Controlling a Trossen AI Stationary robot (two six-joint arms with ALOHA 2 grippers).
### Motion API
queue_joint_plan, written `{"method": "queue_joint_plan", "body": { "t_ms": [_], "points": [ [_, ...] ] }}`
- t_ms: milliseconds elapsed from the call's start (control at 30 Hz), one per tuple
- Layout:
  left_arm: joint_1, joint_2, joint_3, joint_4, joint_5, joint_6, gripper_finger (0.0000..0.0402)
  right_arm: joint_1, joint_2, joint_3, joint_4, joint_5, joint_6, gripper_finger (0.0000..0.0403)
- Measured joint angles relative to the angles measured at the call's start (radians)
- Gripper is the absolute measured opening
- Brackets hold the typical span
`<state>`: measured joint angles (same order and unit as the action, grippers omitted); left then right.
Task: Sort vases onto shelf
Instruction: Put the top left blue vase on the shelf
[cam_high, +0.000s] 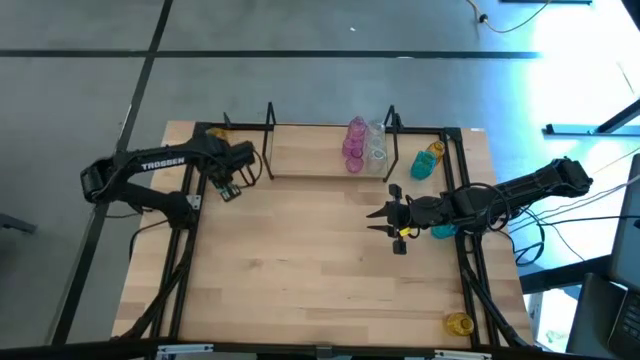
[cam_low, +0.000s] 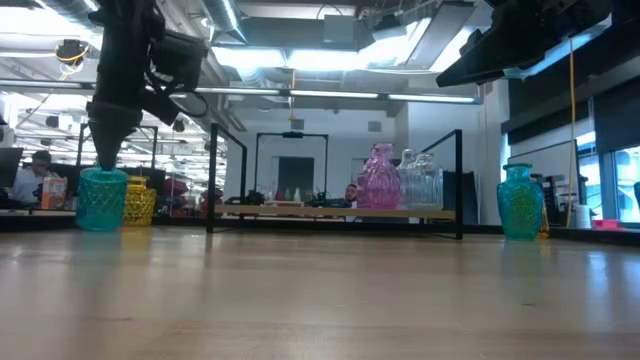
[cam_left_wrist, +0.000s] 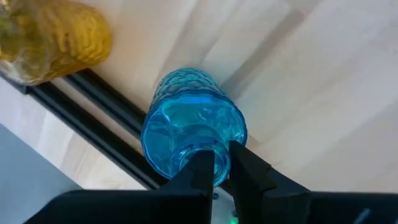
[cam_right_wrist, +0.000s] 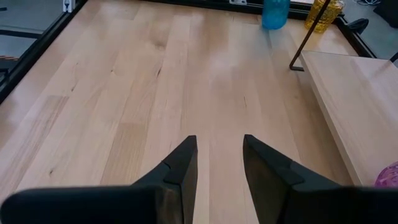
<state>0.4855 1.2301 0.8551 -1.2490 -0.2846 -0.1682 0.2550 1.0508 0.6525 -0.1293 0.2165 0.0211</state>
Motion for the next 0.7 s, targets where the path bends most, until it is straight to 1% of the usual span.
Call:
{"method": "queue_joint_plan", "body": {
  "t_ms": [333,433,700],
  "points": [
    [-0.216,-0.001,0.001,0.003,0.021,-0.109,0.0030,0.000,0.000,0.000,0.000,0.000,0.000,0.0115],
    [-0.276,-0.002,0.003,0.003,0.038,-0.118,0.0029,0.000,0.000,0.000,0.000,0.000,0.000,0.0115],
    [-0.434,-0.002,0.043,0.020,0.084,-0.196,0.0031,0.000,0.000,0.000,0.000,0.010,0.000,0.0115]
  ]
}}
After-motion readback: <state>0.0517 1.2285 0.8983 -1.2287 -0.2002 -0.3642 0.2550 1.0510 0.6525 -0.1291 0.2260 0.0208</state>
